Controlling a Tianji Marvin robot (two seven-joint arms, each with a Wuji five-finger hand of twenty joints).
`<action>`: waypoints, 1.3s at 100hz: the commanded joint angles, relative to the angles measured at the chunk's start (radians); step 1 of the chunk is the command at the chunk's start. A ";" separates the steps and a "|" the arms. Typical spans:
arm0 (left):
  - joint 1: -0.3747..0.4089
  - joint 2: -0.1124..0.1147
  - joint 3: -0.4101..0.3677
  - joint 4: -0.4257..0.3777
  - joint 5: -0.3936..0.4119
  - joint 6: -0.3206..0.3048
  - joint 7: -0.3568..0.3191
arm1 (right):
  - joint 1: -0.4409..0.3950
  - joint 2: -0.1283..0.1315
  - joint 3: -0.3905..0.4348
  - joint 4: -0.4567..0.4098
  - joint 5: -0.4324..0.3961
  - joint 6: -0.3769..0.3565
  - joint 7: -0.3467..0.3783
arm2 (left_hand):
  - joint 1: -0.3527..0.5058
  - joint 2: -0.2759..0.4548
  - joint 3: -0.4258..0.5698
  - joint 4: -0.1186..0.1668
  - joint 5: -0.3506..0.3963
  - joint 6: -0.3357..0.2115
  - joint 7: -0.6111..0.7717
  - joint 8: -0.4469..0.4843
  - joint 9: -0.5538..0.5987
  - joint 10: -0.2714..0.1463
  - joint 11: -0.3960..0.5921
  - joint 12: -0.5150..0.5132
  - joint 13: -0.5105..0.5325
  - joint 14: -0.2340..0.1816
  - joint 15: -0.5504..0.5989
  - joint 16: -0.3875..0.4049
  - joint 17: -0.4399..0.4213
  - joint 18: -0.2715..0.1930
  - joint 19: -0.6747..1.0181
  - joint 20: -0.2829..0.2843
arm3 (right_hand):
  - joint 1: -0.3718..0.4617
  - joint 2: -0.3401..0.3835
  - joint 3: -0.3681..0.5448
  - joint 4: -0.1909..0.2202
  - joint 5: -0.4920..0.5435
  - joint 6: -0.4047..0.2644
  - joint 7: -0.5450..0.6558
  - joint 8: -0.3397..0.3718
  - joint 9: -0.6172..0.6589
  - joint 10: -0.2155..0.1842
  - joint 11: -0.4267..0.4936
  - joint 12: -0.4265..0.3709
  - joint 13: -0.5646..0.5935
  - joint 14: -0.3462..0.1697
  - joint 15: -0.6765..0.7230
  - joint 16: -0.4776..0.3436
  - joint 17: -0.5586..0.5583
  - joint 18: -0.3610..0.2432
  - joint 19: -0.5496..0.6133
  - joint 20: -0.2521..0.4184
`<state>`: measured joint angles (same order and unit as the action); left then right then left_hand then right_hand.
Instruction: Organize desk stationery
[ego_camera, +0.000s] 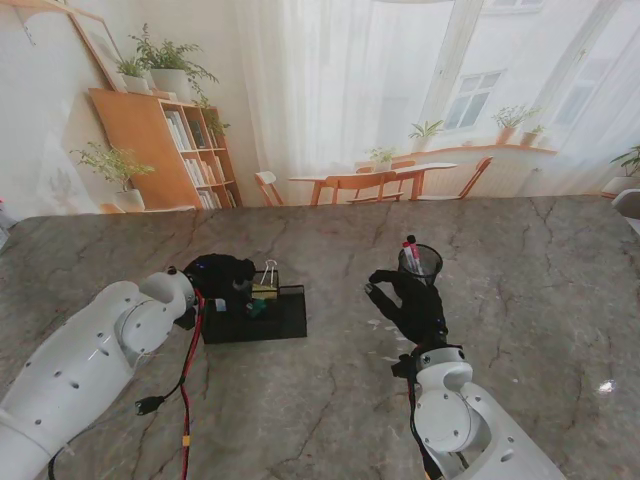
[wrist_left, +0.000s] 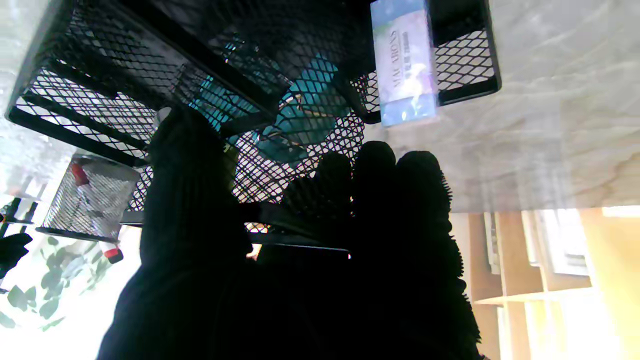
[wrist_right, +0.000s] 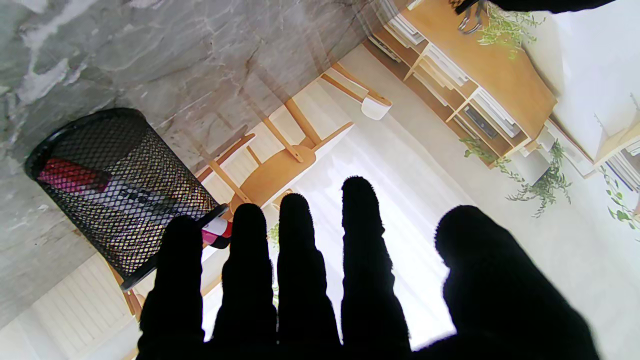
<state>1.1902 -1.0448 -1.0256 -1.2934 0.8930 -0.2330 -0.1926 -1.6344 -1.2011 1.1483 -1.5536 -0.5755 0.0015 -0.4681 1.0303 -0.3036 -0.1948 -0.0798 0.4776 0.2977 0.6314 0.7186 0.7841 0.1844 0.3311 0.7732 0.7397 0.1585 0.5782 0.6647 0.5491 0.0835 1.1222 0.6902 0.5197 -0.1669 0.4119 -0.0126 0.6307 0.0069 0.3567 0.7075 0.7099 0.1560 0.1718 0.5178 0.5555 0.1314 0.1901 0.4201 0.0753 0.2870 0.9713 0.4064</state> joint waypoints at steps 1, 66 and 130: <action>0.041 0.021 -0.017 -0.017 0.015 -0.006 -0.006 | -0.002 0.002 -0.001 -0.001 0.000 -0.001 0.015 | 0.261 0.120 0.206 0.012 0.096 -0.131 0.125 -0.011 0.122 -0.105 0.122 0.045 0.078 -0.024 0.112 0.073 0.031 -0.063 0.035 0.037 | 0.008 0.031 -0.015 -0.001 0.001 0.001 0.010 0.024 0.010 0.002 0.019 0.012 0.002 -0.001 0.005 0.014 -0.007 0.002 0.020 0.011; 0.359 0.041 -0.362 -0.234 0.185 -0.070 -0.046 | 0.004 0.007 -0.006 0.010 -0.016 -0.009 0.025 | 0.261 0.153 0.226 0.001 0.050 -0.142 0.142 0.029 0.086 -0.126 0.118 0.062 0.048 -0.036 0.093 0.084 0.005 -0.073 0.001 0.041 | 0.008 0.031 -0.015 -0.001 0.001 -0.001 0.010 0.024 0.010 0.000 0.019 0.012 0.002 -0.002 0.005 0.013 -0.006 0.002 0.019 0.011; 0.384 0.054 -0.459 -0.218 0.201 -0.161 -0.100 | -0.001 0.015 0.001 0.007 -0.044 -0.001 0.036 | 0.261 0.159 0.291 -0.011 0.050 -0.186 0.110 0.016 0.083 -0.145 0.051 0.041 0.040 -0.046 0.021 0.054 -0.002 -0.082 -0.065 0.025 | 0.009 0.032 -0.015 -0.001 0.001 -0.001 0.010 0.024 0.011 0.003 0.019 0.012 0.001 -0.002 0.005 0.013 -0.006 0.002 0.020 0.011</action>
<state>1.5777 -1.0004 -1.4884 -1.5505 1.0916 -0.3935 -0.2813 -1.6333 -1.1889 1.1495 -1.5480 -0.6174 0.0018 -0.4474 1.0297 -0.3020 -0.1949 -0.0787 0.4602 0.3009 0.6440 0.7320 0.7840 0.1783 0.3236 0.7774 0.7612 0.1371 0.6096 0.7283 0.5553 0.0805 1.0727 0.7024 0.5197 -0.1669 0.4119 -0.0126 0.6307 0.0069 0.3567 0.7075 0.7100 0.1561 0.1718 0.5178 0.5555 0.1315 0.1901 0.4201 0.0753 0.2870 0.9715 0.4064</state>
